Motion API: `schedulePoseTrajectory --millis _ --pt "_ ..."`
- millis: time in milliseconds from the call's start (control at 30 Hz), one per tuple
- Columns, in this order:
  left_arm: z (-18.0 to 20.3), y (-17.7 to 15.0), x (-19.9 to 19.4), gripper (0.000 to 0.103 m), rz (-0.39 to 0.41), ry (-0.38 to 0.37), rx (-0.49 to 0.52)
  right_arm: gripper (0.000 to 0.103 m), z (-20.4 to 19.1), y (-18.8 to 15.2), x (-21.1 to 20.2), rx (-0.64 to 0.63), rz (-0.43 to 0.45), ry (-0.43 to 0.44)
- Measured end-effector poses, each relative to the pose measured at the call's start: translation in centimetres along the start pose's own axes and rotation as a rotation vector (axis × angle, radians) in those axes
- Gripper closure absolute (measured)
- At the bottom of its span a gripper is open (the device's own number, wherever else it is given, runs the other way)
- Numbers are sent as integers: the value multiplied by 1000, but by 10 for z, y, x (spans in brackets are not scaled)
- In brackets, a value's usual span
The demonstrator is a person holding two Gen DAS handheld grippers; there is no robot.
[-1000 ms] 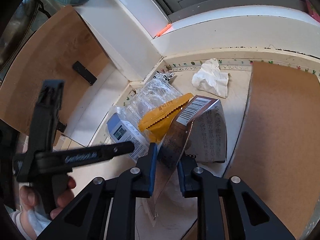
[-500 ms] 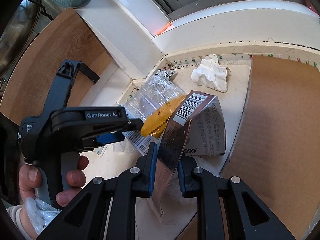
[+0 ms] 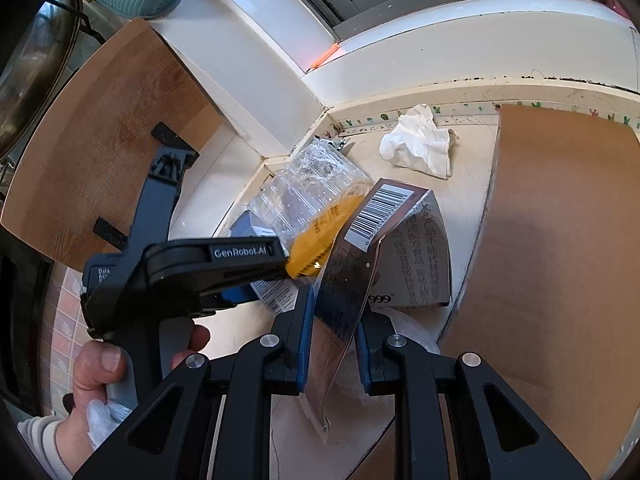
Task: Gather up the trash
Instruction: 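Grasp the white-blue box with the left tool while the right tool grasps the brown paper bag, then carry the box and paper bag down toward the black floor bin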
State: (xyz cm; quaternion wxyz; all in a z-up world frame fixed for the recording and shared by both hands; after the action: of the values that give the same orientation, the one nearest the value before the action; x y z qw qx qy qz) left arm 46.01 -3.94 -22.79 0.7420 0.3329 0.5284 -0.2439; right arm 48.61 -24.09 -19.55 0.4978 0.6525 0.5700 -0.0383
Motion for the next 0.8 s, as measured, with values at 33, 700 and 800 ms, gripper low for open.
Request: schedulePoseTrajectory --millis 33,700,800 --pt "-1 -2 -2 62 12 7 16 85 -1 0 -1 -6 0 -5" --pt "-32 -56 -117 63 116 -80 304 98 -53 -26 -51 -9 85 -66" --pt "-42 -70 -132 63 109 -98 339 99 -73 -39 -62 -7 96 -80"
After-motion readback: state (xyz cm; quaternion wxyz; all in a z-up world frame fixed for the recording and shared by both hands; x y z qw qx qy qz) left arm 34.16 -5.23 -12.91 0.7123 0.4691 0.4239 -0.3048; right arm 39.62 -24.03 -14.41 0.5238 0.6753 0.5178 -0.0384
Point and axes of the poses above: each gripper's, at about its wrist camera, not at the fingertips, and x roughly the way its jaws point, z to its right, y to its top, the point moved 6 cm from there along x, roughly the way its jaws point, and after that the axes turned 9 degrees about -x, right-handed, at the moved point
